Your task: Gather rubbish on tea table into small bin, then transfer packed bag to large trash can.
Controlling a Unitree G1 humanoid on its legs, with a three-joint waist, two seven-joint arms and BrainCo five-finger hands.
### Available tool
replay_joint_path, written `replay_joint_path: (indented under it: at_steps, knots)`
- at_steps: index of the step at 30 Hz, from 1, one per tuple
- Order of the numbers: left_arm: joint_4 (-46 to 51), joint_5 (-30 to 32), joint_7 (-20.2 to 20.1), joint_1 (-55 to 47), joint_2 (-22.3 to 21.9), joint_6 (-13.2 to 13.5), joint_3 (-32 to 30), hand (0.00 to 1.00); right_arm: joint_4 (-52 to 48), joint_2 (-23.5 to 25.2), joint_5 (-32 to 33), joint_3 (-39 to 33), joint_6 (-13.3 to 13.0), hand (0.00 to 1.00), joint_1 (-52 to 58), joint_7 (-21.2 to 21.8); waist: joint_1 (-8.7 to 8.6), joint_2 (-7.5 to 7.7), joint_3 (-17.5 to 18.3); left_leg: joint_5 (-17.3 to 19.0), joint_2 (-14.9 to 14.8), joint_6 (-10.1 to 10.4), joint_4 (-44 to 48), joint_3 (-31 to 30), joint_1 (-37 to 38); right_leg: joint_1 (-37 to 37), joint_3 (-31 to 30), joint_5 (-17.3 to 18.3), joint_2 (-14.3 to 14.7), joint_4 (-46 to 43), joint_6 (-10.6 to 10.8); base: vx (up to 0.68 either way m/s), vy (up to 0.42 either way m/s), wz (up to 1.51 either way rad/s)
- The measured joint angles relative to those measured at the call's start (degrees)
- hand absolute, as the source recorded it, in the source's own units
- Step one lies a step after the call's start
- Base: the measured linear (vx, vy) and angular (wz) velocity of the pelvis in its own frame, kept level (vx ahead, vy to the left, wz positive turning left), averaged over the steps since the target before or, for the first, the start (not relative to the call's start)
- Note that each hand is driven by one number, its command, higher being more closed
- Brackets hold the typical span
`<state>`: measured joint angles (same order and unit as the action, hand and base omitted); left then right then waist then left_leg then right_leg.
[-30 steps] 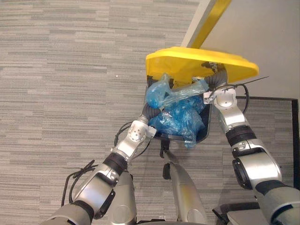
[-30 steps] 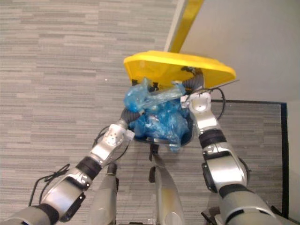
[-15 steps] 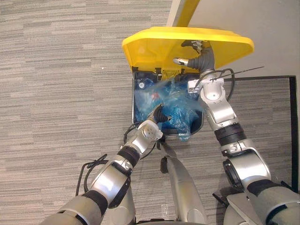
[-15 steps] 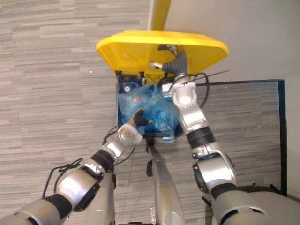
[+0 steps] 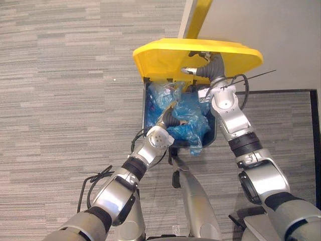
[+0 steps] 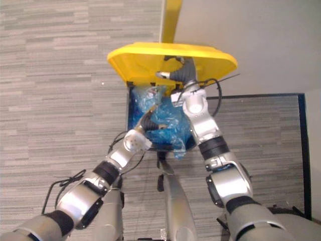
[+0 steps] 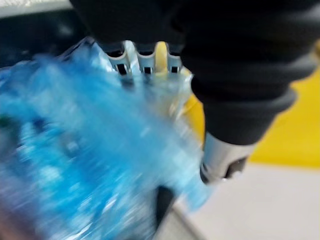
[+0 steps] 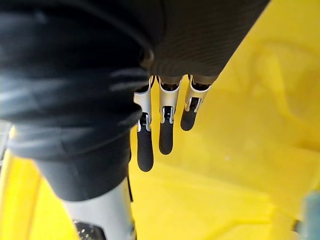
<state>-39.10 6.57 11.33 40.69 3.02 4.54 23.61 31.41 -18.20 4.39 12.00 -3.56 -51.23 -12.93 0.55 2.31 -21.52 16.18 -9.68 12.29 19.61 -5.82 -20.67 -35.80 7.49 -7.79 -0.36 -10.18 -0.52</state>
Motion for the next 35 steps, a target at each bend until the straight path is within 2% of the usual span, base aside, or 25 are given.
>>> replay_joint_path:
  at_steps: [3,6,11,14,17,19,20,21,22,23,24,25,26,27,28,29,30,31,32,34,35]
  knots:
    - [4.65,-2.34,-0.11,-4.33,1.94,0.35,-0.44,0.0,2.94,0.02,-1.49,-0.44,-0.05,0.0,2.4,0.39,0.13,-0.26,0.66,-0.65,0.31,-0.5,-1.64,-0.96,1.28,1.44,0.72,-0.02,-0.42,0.86,0.06,0.02,0.003,0.17]
    - [10.65,-4.49,-0.43,-16.68,4.19,1.92,-4.4,0.0,6.28,0.0,-4.51,-3.25,0.2,0.0,11.13,0.81,0.57,-1.37,2.28,-0.68,0.3,-0.66,-1.84,-1.42,4.19,5.56,1.45,-0.05,-0.5,2.56,0.4,0.07,0.07,0.09]
    - [10.24,-5.68,-1.98,-29.15,4.91,2.62,-9.94,0.0,8.01,0.41,-6.79,-6.55,0.3,0.0,20.05,1.55,1.41,-2.95,4.15,0.6,0.32,-1.63,-0.06,-1.61,7.64,10.18,1.98,0.43,-0.72,2.46,1.08,0.07,0.075,0.07]
    - [3.22,-5.6,-3.3,-34.84,5.21,2.52,-14.87,0.0,8.08,3.32,-7.12,-8.18,0.73,0.0,25.44,2.07,1.92,-3.08,4.42,1.91,0.71,-2.46,2.39,-1.05,10.08,13.44,1.7,0.72,-1.01,1.9,1.48,0.02,0.075,0.0]
    - [-8.3,-5.3,-4.41,-37.16,5.15,1.8,-20.18,0.0,8.11,7.09,-9.05,-8.53,0.71,0.0,30.28,2.92,2.46,-2.55,4.71,3.05,2.7,-4.01,5.15,0.71,11.11,14.09,-0.26,0.35,-2.29,0.3,2.53,-0.09,0.103,-0.2]
    - [-14.64,-4.01,-4.29,-38.28,5.17,0.64,-22.78,0.0,8.48,9.05,-10.88,-8.43,0.68,0.0,34.88,3.56,2.54,-2.2,4.71,3.67,4.6,-5.08,8.29,2.3,11.01,14.21,-1.87,-0.7,-3.81,-0.46,4.45,-0.19,0.138,-0.24]
    - [-15.85,-3.21,-4.26,-38.84,5.14,0.04,-23.55,0.0,8.71,9.4,-11.28,-8.38,0.66,0.0,36.97,3.93,2.24,-2.01,4.63,3.87,5.25,-5.86,10.31,2.86,10.7,14.46,-2.44,-0.64,-4.41,-0.09,6.11,-0.23,0.129,-0.24]
    - [-16.53,-2.29,-4.0,-39.53,4.72,-0.25,-25.2,0.0,9.73,9.8,-11.37,-8.41,0.59,0.0,39.2,4.25,2.13,-2.35,4.64,3.82,4.0,-6.76,10.21,4.3,10.69,15.71,-2.32,0.8,-4.6,1.35,9.0,-0.22,0.075,-0.32]
    - [-16.74,-1.88,-3.85,-39.69,4.78,-0.22,-25.6,0.0,10.8,10.14,-11.53,-8.43,0.69,0.0,39.92,4.5,2.35,-2.48,4.56,3.45,3.18,-6.75,9.88,5.3,10.87,14.24,-1.74,2.49,-4.49,-2.87,7.16,-0.29,0.075,-0.47]
    - [-17.52,-1.38,-3.87,-39.95,5.41,-0.52,-26.31,0.0,13.33,11.54,-12.41,-8.98,0.65,0.0,42.32,4.93,2.07,-1.97,5.02,2.48,2.37,-6.93,8.66,5.91,11.13,10.91,-1.41,7.15,-4.72,-17.91,2.59,-0.25,0.023,-0.38]
    - [-17.78,-1.25,-3.9,-40.26,5.43,-1.02,-27.21,0.0,14.94,12.82,-13.07,-10.18,0.65,0.0,44.88,5.21,1.8,-1.24,5.48,1.4,1.92,-6.79,7.16,5.94,11.98,11.0,-1.3,10.57,-4.93,-25.54,1.86,-0.19,-0.002,-0.26]
    - [-17.75,-1.2,-3.87,-40.6,5.59,-1.29,-27.6,0.0,16.58,14.08,-13.4,-11.62,0.72,0.0,47.23,5.35,1.8,-0.82,6.15,0.32,1.62,-6.41,5.69,6.1,12.45,11.97,-1.31,12.98,-5.19,-30.37,2.27,-0.13,-0.125,-0.09]
    - [-17.45,-1.19,-3.92,-41.58,5.96,-1.55,-28.45,0.0,19.52,15.92,-13.49,-13.79,1.07,0.0,50.52,5.5,1.85,0.29,7.84,-1.18,1.45,-5.73,3.47,6.14,12.79,14.84,-1.53,16.78,-6.13,-35.09,3.38,-0.08,-0.154,-0.14]
    - [-17.04,-1.2,-3.92,-42.14,6.05,-1.59,-29.25,0.0,19.73,17.01,-13.31,-16.16,1.38,0.0,52.2,5.54,1.89,1.27,9.13,-1.74,1.29,-5.2,2.72,6.52,12.61,17.45,-2.18,20.37,-6.81,-35.52,4.79,-0.11,-0.225,-0.32]
    - [-16.72,-1.21,-3.93,-42.04,5.84,-1.72,-30.7,0.0,20.38,17.37,-13.4,-17.61,1.42,0.0,52.99,5.4,2.02,2.85,10.36,-1.88,1.38,-4.83,2.52,6.94,11.74,20.55,-2.1,24.32,-7.03,-29.45,7.32,-0.1,-0.181,-0.32]
    - [-16.69,-1.26,-3.94,-41.84,5.42,-1.8,-31.26,0.0,20.79,17.46,-13.41,-18.26,1.48,0.0,53.54,5.28,2.28,2.83,10.82,-2.17,1.67,-4.48,2.1,7.29,11.35,22.06,-1.44,26.12,-6.6,-25.67,7.16,-0.11,-0.207,-0.4]
    - [-16.9,-1.48,-3.94,-41.3,3.19,-2.15,-31.67,0.0,22.1,17.13,-13.36,-20.74,2.02,0.0,53.64,4.9,2.23,1.32,12.43,-3.58,1.0,-4.24,0.44,7.46,11.23,23.0,-0.55,25.95,-5.11,-18.92,3.64,-0.09,-0.121,-0.33]
    - [-16.92,-1.7,-4.05,-41.38,0.2,-2.18,-31.56,0.0,23.78,16.29,-13.03,-22.92,2.08,0.0,53.75,4.55,2.23,-0.08,13.77,-5.18,0.86,-5.55,-2.96,7.25,11.64,23.49,-0.6,23.4,-3.81,-14.64,3.03,-0.03,-0.072,-0.38]
    - [-17.01,-1.74,-4.2,-41.51,-0.84,-2.18,-31.43,0.0,24.46,15.86,-12.83,-23.62,2.19,0.0,53.53,4.45,2.24,-0.99,14.34,-6.2,0.72,-5.85,-5.08,7.15,12.38,23.91,-1.07,22.13,-3.25,-12.96,3.13,-0.01,-0.011,-0.39]
    - [-17.87,-2.28,-4.31,-41.33,-2.13,-2.17,-30.28,0.0,26.81,15.4,-12.54,-25.25,2.72,0.0,53.4,4.13,1.88,-2.15,15.76,-10.75,0.61,-6.35,-13.16,7.83,15.71,25.52,-1.85,18.35,-1.97,-6.57,2.94,0.02,-0.009,-0.27]
    - [-17.89,-2.27,-4.33,-41.33,-2.15,-2.17,-30.19,0.0,26.82,15.4,-12.45,-25.32,2.74,0.0,53.4,4.11,1.8,-2.18,15.78,-10.97,0.61,-6.39,-13.63,7.87,15.89,25.68,-1.86,18.16,-1.93,-6.26,2.94,0.02,0.003,-0.05]
